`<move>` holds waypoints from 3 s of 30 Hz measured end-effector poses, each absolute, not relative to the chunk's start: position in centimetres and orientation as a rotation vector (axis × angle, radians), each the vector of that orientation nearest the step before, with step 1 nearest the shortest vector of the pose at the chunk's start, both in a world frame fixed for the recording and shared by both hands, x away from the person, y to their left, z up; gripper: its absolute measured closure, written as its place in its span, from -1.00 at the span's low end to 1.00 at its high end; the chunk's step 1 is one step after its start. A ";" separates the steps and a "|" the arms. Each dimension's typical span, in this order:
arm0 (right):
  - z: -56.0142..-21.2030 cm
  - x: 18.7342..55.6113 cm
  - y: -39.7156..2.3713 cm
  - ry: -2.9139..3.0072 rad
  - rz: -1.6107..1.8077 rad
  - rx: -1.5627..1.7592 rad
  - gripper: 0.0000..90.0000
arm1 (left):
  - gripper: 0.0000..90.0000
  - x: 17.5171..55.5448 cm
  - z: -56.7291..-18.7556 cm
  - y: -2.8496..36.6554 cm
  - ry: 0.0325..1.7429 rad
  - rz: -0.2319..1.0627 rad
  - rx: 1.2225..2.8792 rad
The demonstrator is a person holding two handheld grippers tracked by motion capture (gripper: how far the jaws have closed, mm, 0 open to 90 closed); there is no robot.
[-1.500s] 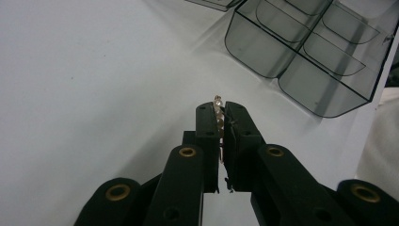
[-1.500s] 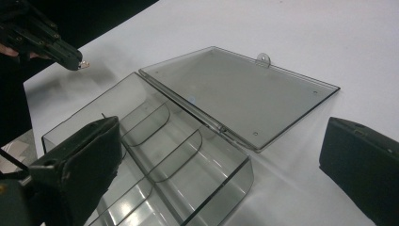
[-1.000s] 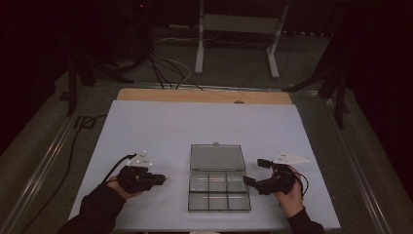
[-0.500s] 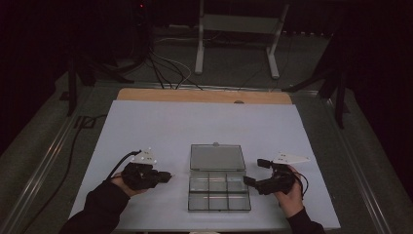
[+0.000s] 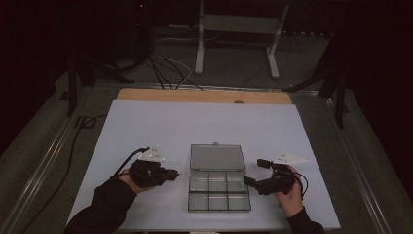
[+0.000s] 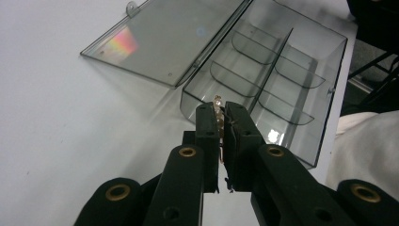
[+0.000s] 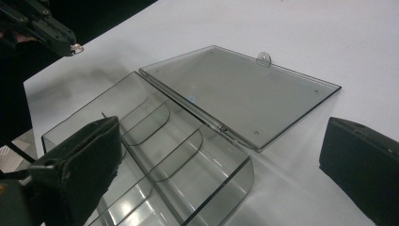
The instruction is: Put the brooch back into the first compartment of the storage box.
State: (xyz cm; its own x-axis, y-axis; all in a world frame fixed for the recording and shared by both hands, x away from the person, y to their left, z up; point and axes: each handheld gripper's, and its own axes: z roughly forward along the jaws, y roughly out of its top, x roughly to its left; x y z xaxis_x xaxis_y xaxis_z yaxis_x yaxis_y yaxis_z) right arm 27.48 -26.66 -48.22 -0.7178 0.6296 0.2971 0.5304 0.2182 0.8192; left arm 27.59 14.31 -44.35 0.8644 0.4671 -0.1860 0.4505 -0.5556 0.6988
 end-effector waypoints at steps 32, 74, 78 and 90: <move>-48.2 27.4 -26.7 2.373 1.528 1.133 -1.00 | 0.92 28.2 -45.0 10.7 0.586 -0.024 2.250; -48.2 27.4 -26.8 2.374 1.531 1.133 -1.00 | 0.91 28.6 -48.7 7.1 0.553 -0.023 2.321; -48.2 27.4 -26.7 2.376 1.529 1.131 -1.00 | 0.91 28.6 -49.0 6.9 0.547 -0.040 2.335; -48.1 27.4 -26.7 2.375 1.536 1.133 -1.00 | 0.91 28.4 -49.0 6.8 0.543 -0.052 2.341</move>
State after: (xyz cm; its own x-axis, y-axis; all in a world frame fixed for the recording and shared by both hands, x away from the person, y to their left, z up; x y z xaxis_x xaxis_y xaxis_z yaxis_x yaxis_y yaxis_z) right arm 27.42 -26.75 -48.15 -0.7195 0.6263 0.3001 0.5306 0.2171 0.8193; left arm 28.45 6.75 -49.02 0.9104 0.3684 -0.1885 0.3974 -0.6511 0.6466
